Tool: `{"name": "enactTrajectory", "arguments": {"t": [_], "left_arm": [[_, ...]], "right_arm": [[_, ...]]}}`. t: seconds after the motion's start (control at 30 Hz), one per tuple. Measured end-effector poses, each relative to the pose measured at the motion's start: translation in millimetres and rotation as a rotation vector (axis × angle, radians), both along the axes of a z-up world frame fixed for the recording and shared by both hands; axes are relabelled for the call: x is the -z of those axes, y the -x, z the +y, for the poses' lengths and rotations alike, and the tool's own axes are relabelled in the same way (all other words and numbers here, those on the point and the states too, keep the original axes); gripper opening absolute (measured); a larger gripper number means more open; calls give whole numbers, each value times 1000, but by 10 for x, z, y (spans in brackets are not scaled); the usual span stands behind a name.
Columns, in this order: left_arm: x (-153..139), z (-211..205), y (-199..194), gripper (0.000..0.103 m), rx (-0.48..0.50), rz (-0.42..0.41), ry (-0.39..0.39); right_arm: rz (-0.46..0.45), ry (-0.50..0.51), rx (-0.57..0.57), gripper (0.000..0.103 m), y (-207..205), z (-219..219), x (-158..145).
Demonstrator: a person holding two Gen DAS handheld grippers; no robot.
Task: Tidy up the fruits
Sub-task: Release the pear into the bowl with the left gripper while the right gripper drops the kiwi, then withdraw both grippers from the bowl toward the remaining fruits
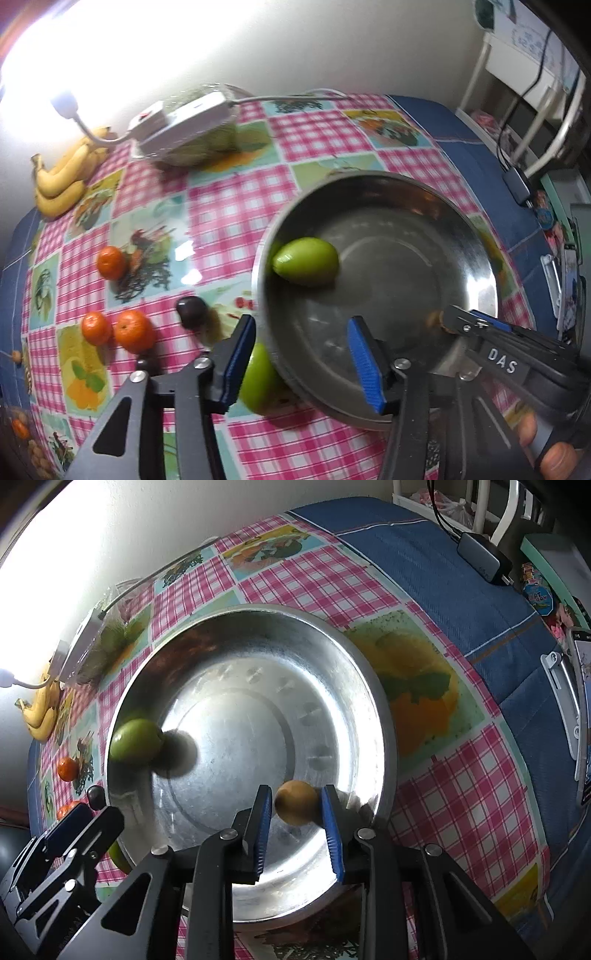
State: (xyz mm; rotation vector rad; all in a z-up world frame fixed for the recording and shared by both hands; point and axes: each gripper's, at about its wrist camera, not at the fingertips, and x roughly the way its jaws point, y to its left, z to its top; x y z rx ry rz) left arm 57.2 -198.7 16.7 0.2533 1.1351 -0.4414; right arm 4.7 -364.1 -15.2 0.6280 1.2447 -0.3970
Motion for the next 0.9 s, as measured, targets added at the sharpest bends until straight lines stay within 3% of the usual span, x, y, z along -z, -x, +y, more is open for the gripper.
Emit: {"name": "enactTrajectory", "arguments": {"t": [0.2, 0.33, 0.47, 0.63, 0.7, 0.9], "left_arm": [[-75, 275, -102, 65, -68, -2, 13], [-97, 511, -167, 74, -125, -6, 3], [-80, 761, -232, 82, -188, -6, -13], [-38, 1045, -253, 99, -254, 1, -13], [-18, 1149, -255, 102, -273, -5, -18], [48, 1420, -245, 103, -314, 2, -18]], "right_arm": [[-11, 25, -12, 37, -4, 30, -83], [-26, 35, -16, 59, 15, 64, -162], [-38, 22, -34, 70, -4, 122, -176], [-27, 26, -65, 71, -16, 210, -153], [-25, 28, -73, 80, -17, 244, -145], [-23, 40, -93, 81, -24, 324, -129]]}}
